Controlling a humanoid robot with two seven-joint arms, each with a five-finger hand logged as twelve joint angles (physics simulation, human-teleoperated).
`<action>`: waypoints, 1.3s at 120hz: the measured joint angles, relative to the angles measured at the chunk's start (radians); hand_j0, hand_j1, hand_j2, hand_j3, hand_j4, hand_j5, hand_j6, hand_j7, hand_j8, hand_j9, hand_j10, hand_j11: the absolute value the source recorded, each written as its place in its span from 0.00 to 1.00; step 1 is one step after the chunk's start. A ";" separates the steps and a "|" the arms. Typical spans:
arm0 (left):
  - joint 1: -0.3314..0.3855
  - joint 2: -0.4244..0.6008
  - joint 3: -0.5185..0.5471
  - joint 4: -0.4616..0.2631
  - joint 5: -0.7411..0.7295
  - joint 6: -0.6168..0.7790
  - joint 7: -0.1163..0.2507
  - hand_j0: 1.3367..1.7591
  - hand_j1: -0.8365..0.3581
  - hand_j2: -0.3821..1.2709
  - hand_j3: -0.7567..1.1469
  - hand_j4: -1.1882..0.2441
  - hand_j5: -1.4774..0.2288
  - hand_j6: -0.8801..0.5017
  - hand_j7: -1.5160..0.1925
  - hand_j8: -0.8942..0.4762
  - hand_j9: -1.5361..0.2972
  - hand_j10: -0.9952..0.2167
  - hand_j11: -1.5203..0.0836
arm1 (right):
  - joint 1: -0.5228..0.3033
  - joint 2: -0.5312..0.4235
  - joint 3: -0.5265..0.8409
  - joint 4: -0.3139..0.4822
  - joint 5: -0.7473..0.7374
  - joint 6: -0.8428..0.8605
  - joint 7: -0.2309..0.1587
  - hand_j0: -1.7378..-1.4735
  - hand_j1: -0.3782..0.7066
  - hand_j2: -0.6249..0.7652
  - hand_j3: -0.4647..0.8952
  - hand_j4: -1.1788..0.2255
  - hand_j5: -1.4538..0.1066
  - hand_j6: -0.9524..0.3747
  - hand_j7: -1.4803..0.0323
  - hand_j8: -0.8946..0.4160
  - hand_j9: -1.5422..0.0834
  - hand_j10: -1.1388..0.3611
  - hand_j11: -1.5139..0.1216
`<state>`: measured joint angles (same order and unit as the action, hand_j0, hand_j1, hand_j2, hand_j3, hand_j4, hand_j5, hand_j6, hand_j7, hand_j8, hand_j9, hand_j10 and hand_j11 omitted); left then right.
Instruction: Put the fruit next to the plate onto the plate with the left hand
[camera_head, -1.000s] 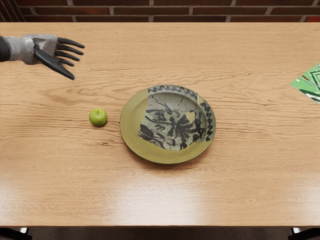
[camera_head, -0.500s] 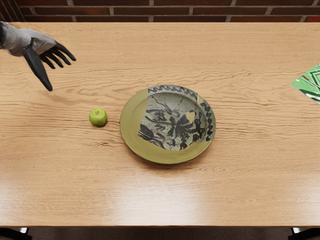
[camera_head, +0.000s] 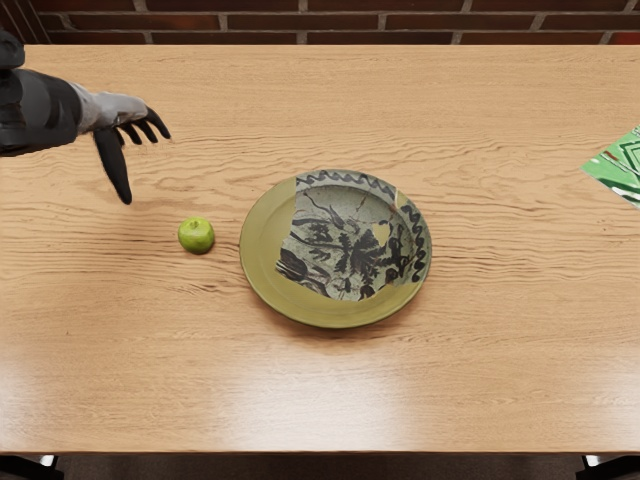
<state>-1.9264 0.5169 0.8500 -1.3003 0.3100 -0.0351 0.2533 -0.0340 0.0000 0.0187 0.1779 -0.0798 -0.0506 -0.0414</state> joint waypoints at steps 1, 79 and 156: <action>-0.002 -0.007 0.006 -0.004 0.000 0.012 0.000 0.76 0.75 0.26 0.40 0.66 0.68 0.46 0.70 0.47 0.66 0.62 0.75 | 0.000 0.000 0.000 0.000 0.000 0.000 0.000 0.30 0.06 0.45 0.34 0.82 0.91 0.70 0.96 0.66 0.93 0.74 0.91; 0.076 -0.283 0.117 -0.116 -0.030 0.324 -0.010 0.76 0.74 0.26 0.40 0.66 0.68 0.46 0.70 0.47 0.66 0.62 0.75 | 0.000 0.000 0.000 0.000 0.000 0.000 0.000 0.30 0.06 0.45 0.34 0.82 0.91 0.70 0.96 0.66 0.93 0.74 0.90; 0.186 -0.334 0.118 -0.017 -0.032 0.326 -0.012 0.76 0.74 0.26 0.40 0.66 0.68 0.46 0.70 0.47 0.66 0.62 0.75 | 0.000 0.000 0.000 0.000 0.000 0.000 0.000 0.30 0.06 0.45 0.34 0.82 0.91 0.70 0.96 0.66 0.93 0.74 0.90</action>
<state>-1.7402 0.1825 0.9684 -1.3174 0.2781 0.2909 0.2408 -0.0341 0.0000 0.0186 0.1779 -0.0798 -0.0506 -0.0414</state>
